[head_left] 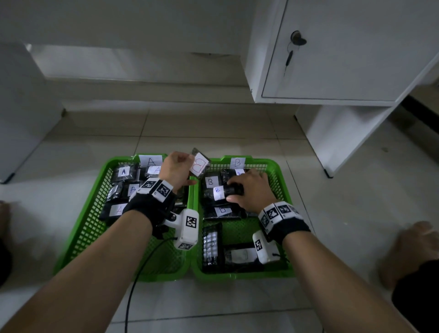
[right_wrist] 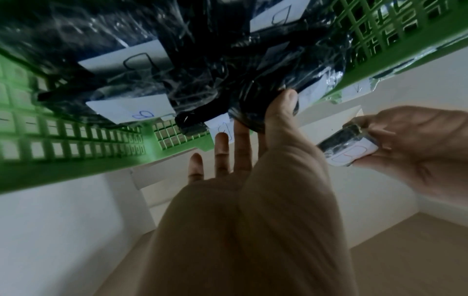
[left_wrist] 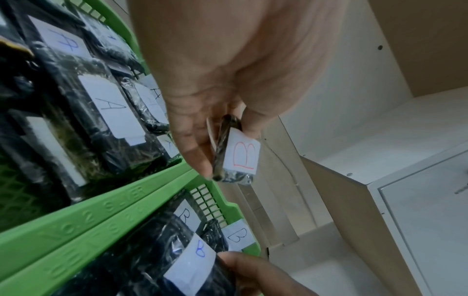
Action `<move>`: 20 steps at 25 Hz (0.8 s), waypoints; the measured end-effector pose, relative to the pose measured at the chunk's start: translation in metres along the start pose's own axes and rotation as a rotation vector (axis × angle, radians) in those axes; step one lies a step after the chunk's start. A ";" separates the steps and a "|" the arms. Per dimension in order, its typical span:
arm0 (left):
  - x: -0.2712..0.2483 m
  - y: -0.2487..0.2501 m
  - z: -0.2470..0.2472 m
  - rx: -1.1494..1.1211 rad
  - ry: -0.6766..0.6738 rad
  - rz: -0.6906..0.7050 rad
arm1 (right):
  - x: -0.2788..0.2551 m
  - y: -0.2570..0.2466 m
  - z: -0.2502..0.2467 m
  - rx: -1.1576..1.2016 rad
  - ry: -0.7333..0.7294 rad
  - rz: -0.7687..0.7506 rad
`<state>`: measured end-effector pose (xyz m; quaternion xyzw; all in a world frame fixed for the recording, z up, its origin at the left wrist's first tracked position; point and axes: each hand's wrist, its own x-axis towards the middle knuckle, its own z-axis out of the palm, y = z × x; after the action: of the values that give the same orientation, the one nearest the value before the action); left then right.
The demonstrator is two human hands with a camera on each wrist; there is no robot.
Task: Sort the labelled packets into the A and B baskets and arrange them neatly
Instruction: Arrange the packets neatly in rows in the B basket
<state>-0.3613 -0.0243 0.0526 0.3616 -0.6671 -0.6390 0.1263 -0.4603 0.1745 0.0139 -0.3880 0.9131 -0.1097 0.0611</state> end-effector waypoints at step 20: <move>-0.026 0.015 0.046 0.262 -0.277 0.233 | -0.008 0.002 -0.054 0.423 0.098 -0.121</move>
<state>-0.3767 0.0266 0.0674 0.2040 -0.7927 -0.5714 0.0584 -0.4670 0.1896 0.0658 -0.4147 0.8467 -0.3209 0.0902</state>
